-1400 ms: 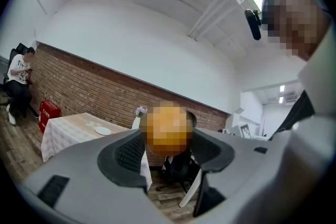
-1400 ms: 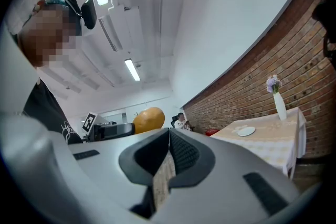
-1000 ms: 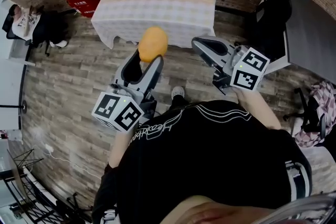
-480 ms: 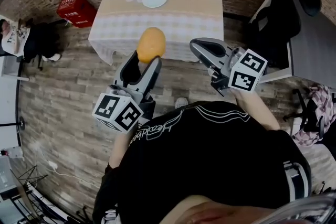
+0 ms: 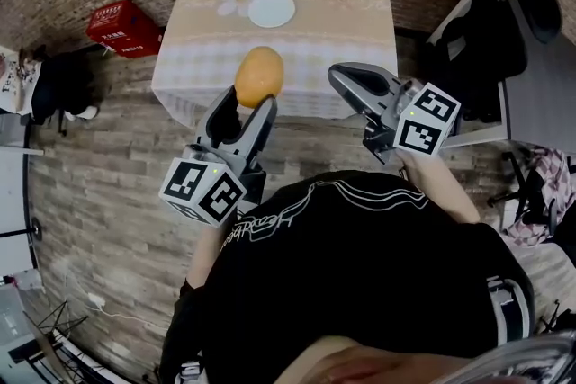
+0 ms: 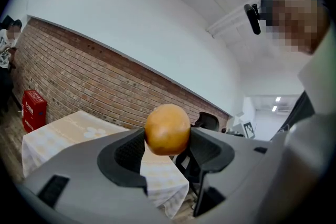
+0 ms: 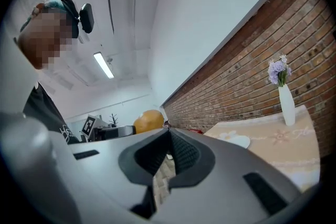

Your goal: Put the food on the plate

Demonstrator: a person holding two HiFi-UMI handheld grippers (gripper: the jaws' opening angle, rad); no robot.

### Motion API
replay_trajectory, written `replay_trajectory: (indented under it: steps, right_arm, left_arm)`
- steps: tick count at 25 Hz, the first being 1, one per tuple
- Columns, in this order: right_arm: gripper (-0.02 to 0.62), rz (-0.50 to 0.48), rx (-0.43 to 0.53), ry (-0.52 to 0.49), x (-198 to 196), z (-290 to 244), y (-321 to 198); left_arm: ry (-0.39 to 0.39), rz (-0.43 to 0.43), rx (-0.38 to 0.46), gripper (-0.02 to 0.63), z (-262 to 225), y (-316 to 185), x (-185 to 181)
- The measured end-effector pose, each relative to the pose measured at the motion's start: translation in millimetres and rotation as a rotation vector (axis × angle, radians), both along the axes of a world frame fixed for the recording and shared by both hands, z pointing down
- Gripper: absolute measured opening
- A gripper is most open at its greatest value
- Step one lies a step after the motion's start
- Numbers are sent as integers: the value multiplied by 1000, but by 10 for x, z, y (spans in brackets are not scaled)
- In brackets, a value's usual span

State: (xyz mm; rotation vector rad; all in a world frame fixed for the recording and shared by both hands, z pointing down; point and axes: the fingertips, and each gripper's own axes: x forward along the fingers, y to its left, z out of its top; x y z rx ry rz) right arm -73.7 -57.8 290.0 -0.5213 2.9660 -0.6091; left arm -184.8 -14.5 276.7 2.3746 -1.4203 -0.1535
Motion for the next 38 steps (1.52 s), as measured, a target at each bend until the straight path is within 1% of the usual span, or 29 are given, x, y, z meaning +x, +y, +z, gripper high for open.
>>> replay_trajectory:
  steps: [5,12,22,31,38]
  right_arm:
    - [-3,3,-20,16,-77,129,-124]
    - [-3,-4,-34,11,-149,225,-430]
    - [-3,-8,-87,12,-323,391,-1259]
    - [-3,-1,-123,19,-402,560,-1956]
    - [-3,8,-146,23,-396,729,-2379]
  left_arm:
    - [4,3,-14,265,105,-167,-85]
    - [-2,2,-40,265,251,-474,-117]
    - [-10,-15,-96,265,420,-1310,-322]
    - [-8,-15,-148,265,656,-2072,-413]
    - [-40,-20,-176,265,859,-2570,-439]
